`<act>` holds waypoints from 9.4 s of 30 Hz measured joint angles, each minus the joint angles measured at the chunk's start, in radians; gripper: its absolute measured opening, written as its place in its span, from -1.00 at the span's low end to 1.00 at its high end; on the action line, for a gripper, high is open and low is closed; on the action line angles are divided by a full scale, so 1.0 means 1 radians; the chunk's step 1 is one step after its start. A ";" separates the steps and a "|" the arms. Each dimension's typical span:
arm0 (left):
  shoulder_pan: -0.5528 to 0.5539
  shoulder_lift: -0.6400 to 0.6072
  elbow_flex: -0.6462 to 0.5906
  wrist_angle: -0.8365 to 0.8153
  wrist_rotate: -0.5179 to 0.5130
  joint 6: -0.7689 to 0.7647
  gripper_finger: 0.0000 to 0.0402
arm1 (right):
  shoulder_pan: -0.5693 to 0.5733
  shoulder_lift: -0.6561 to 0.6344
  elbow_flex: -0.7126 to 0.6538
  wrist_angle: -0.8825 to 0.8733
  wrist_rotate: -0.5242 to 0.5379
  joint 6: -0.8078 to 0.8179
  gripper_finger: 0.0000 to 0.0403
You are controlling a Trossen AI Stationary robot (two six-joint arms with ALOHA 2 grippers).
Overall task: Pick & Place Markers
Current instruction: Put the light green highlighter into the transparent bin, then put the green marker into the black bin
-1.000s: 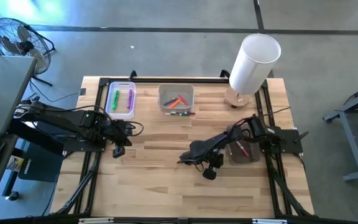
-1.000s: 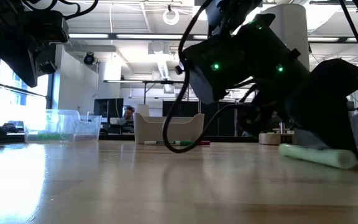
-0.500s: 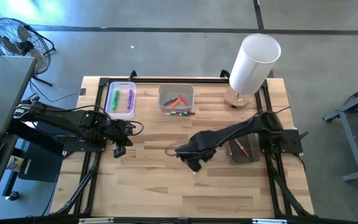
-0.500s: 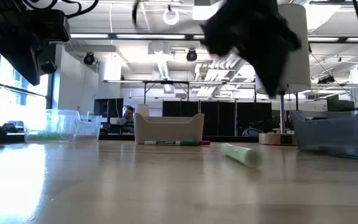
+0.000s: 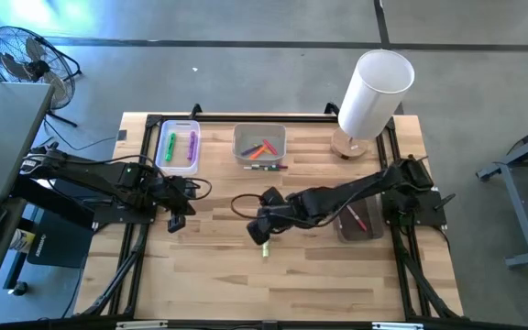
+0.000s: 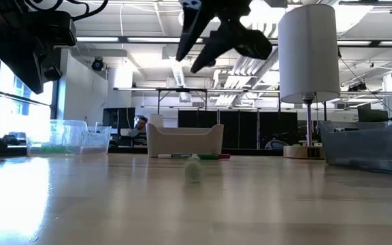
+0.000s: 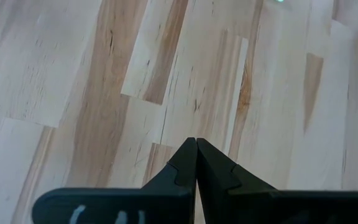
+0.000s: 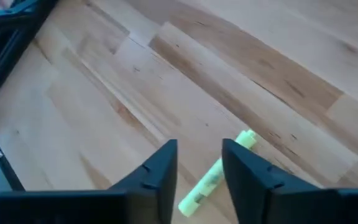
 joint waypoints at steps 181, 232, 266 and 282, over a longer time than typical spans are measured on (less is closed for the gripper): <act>0.270 0.447 0.396 0.022 -0.194 -0.189 -0.98 | -0.388 -0.470 -0.706 0.567 -0.273 -0.811 -1.00; -0.026 -0.176 -0.058 0.066 -0.129 -0.147 -1.00 | -0.331 0.266 -0.281 0.752 0.468 -0.234 -1.00; -0.026 -0.212 -0.058 0.032 -0.184 -0.147 -1.00 | -0.144 -0.056 -0.280 0.353 -0.045 -0.454 -1.00; -0.143 0.219 0.046 0.060 -0.012 0.264 -1.00 | 0.043 -0.198 -0.283 -0.114 0.116 -0.222 -1.00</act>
